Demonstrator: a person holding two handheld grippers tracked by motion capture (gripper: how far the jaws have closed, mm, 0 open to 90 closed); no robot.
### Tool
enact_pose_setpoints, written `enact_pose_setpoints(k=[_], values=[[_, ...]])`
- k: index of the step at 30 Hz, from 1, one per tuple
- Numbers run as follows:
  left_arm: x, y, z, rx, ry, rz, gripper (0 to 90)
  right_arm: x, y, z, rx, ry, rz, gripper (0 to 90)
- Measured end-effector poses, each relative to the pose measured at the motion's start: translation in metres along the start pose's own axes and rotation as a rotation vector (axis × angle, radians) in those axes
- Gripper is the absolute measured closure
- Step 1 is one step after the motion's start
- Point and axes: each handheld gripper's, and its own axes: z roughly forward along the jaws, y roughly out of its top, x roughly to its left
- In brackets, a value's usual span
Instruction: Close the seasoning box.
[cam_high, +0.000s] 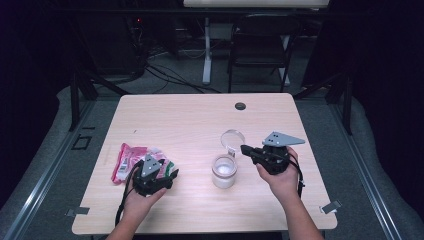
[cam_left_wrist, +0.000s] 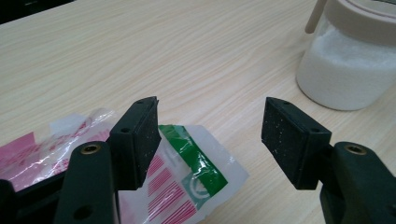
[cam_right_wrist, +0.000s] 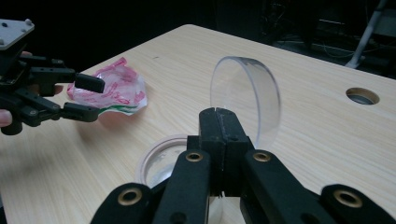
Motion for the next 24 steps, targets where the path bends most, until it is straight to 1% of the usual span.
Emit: enact_pose_setpoints(k=[2,5,10,11,13,16,19,22,24], values=[[-0.002,0.001,0.0,-0.001,-0.012,-0.005,36.7,-0.002,0.0,-0.003,-0.011,-0.014,0.0,90.0],[-0.005,0.002,0.0,-0.008,-0.016,0.002,36.7,-0.009,0.0,-0.007,-0.018,-0.029,0.023,90.0],[-0.009,0.002,0.0,-0.002,-0.019,0.021,36.7,-0.022,-0.002,-0.013,-0.02,-0.059,0.057,90.0],[-0.01,0.002,0.0,-0.005,-0.017,0.02,36.7,-0.024,-0.003,-0.012,-0.026,-0.06,0.07,90.0],[-0.011,0.002,-0.001,-0.005,-0.025,0.018,36.7,-0.028,-0.004,-0.012,-0.022,-0.066,0.077,90.0],[-0.015,0.003,0.001,0.002,-0.027,0.042,36.7,-0.032,-0.007,-0.009,-0.011,-0.076,0.088,90.0],[-0.016,0.004,0.001,0.009,-0.031,0.047,36.8,-0.035,-0.009,-0.007,-0.002,-0.08,0.094,90.0],[-0.018,0.008,0.0,0.004,-0.037,0.047,37.9,-0.037,-0.011,-0.004,0.001,-0.082,0.098,90.0],[-0.02,0.012,-0.002,-0.011,-0.044,0.052,40.9,-0.037,-0.012,-0.002,0.004,-0.081,0.101,90.0]])
